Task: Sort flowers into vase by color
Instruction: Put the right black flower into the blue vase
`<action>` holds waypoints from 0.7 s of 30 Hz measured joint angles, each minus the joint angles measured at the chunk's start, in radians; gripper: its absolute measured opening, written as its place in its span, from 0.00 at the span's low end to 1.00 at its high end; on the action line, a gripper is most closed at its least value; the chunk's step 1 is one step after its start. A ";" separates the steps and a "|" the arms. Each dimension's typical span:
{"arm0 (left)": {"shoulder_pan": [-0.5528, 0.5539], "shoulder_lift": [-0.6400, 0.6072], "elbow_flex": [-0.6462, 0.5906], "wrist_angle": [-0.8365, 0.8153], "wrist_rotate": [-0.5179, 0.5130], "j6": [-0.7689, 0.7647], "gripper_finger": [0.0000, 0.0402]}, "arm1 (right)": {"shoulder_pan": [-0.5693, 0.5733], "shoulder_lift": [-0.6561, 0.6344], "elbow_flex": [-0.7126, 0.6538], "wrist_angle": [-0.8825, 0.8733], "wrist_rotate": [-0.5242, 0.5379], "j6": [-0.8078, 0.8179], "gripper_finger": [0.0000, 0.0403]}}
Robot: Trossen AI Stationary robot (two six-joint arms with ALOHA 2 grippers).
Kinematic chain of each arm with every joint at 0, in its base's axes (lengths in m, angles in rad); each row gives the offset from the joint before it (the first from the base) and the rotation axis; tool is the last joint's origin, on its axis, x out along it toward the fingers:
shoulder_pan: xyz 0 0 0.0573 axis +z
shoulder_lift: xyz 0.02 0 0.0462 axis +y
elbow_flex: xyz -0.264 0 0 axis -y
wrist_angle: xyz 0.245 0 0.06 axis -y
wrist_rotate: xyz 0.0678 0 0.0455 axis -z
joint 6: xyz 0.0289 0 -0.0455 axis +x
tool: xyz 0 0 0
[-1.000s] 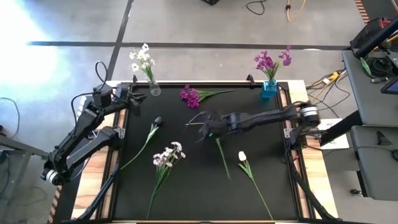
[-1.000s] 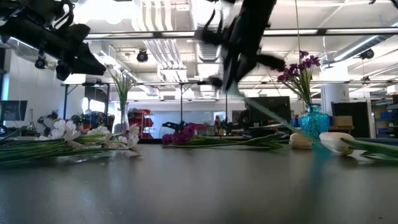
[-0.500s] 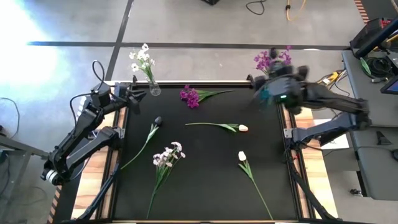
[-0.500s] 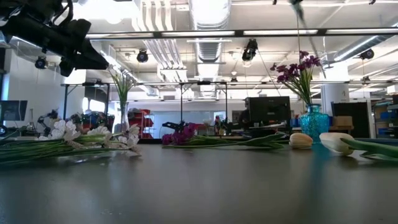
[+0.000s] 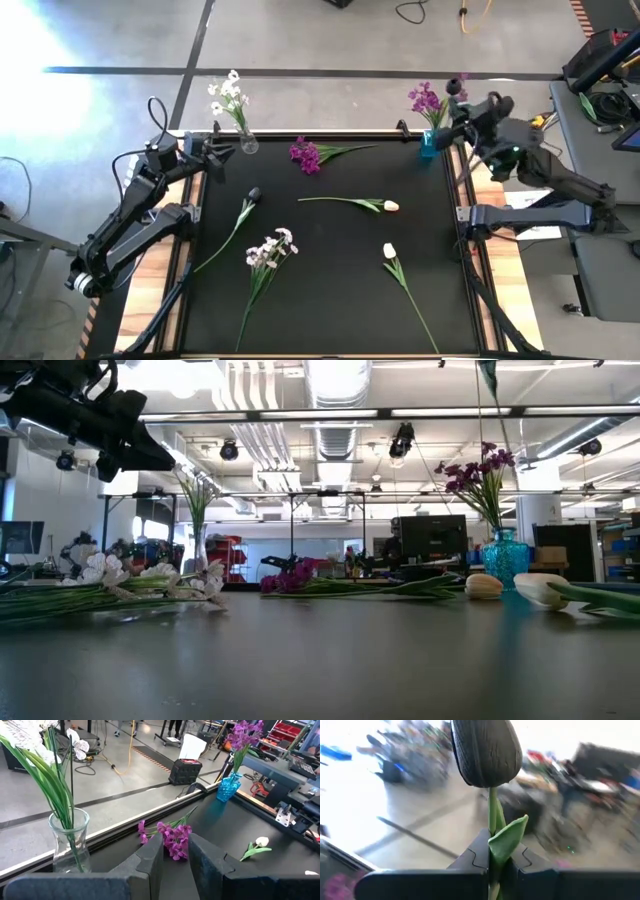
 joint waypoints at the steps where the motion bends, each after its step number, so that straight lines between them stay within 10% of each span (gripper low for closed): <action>1: 0.000 0.000 0.000 0.000 0.000 0.000 0.19 | -0.039 -0.015 -0.016 0.032 -0.059 -0.019 0.02; 11: 0.000 -0.002 0.000 -0.001 0.000 0.027 0.19 | -0.389 -0.092 -0.179 0.202 -0.330 -0.041 0.02; 21: 0.000 -0.002 0.000 -0.001 0.000 0.028 0.19 | -0.492 -0.099 -0.400 0.524 -0.352 -0.040 0.02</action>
